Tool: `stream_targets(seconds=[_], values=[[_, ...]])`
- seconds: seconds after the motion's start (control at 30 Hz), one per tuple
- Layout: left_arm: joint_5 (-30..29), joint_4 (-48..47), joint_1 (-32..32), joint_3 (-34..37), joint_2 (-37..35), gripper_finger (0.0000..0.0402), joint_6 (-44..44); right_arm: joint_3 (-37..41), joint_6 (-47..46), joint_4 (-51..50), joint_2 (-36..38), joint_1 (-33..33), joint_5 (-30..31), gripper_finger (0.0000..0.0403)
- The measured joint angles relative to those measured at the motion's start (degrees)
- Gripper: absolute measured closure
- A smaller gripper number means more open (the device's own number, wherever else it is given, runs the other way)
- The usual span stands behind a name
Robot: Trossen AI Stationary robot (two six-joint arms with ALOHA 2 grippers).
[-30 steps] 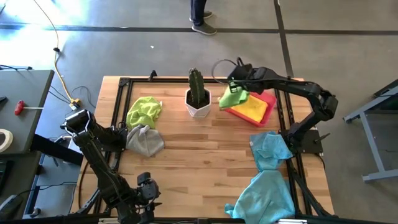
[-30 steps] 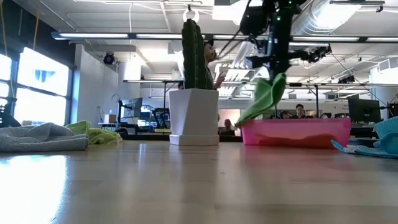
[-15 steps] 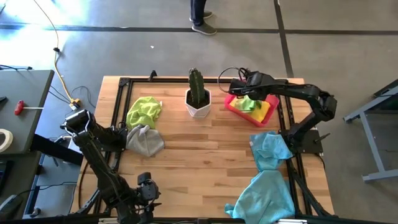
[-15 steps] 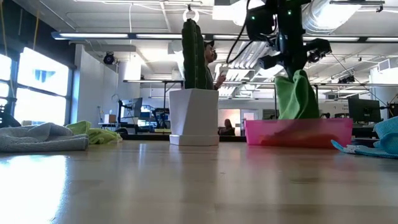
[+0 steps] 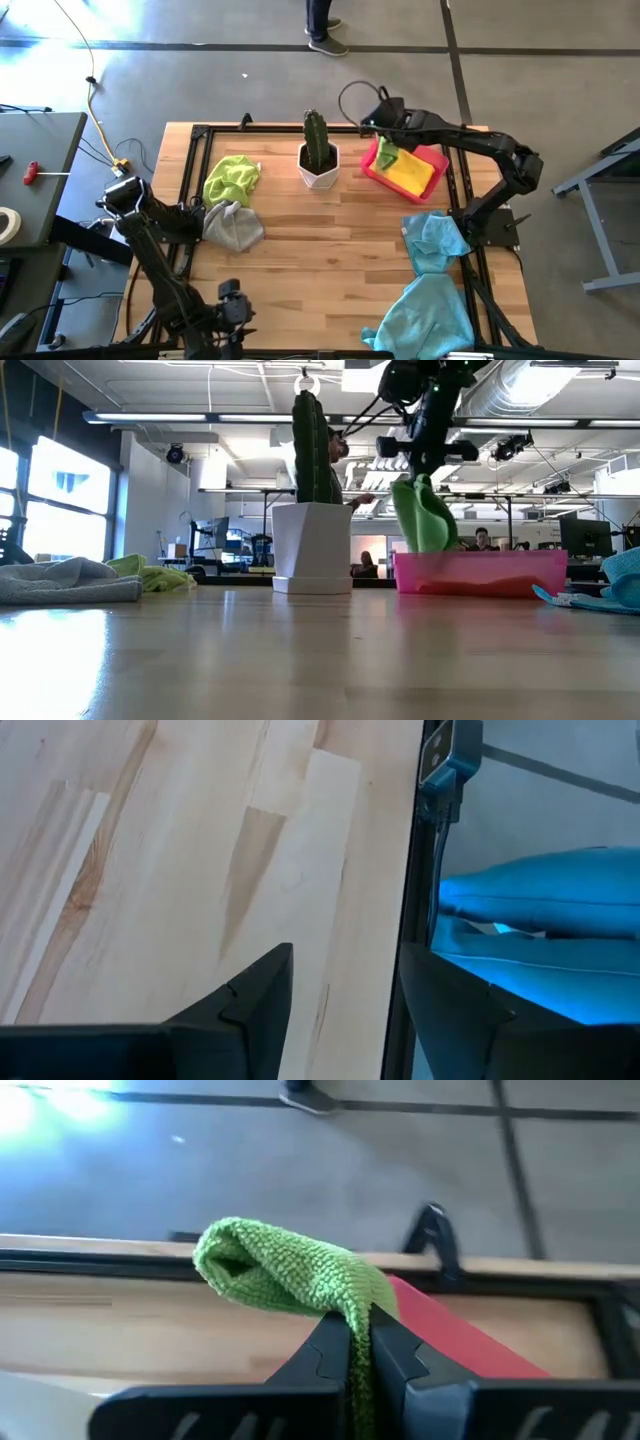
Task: Fold microfiber towels
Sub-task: Put the green microfiber towel into the red bin
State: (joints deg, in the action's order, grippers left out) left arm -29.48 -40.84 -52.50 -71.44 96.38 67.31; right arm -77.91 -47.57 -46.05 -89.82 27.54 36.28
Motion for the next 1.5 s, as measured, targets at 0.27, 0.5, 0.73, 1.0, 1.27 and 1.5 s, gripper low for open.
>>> stream_targets(seconds=[0.27,0.5,0.73,1.0,1.27,1.5], values=[[-0.8,-1.4,-0.1,0.0,0.0,0.0225,0.7,0.0,6.6,19.1,3.2,2.9,-10.0,0.0402],[-2.0,-1.8,-0.1,0.0,0.0,0.0225,0.3,0.6,2.5,7.1,3.3,1.9,-7.4,0.0402],[-2.4,-1.8,-0.1,0.0,0.0,0.0225,-1.5,8.8,-6.6,-4.4,2.7,0.5,-6.5,0.0402],[-1.6,-1.8,-0.1,0.0,0.0,0.0225,-1.4,16.3,-12.6,-6.0,2.8,-0.3,-4.4,0.0402],[-0.8,-1.9,-0.5,0.0,0.0,0.0225,-0.9,25.2,-18.6,-6.0,2.8,-0.5,-3.8,0.0402],[-0.7,-2.3,-0.5,0.0,0.0,0.0225,-0.4,30.4,-21.6,-3.4,3.1,-1.9,-3.8,0.0402]])
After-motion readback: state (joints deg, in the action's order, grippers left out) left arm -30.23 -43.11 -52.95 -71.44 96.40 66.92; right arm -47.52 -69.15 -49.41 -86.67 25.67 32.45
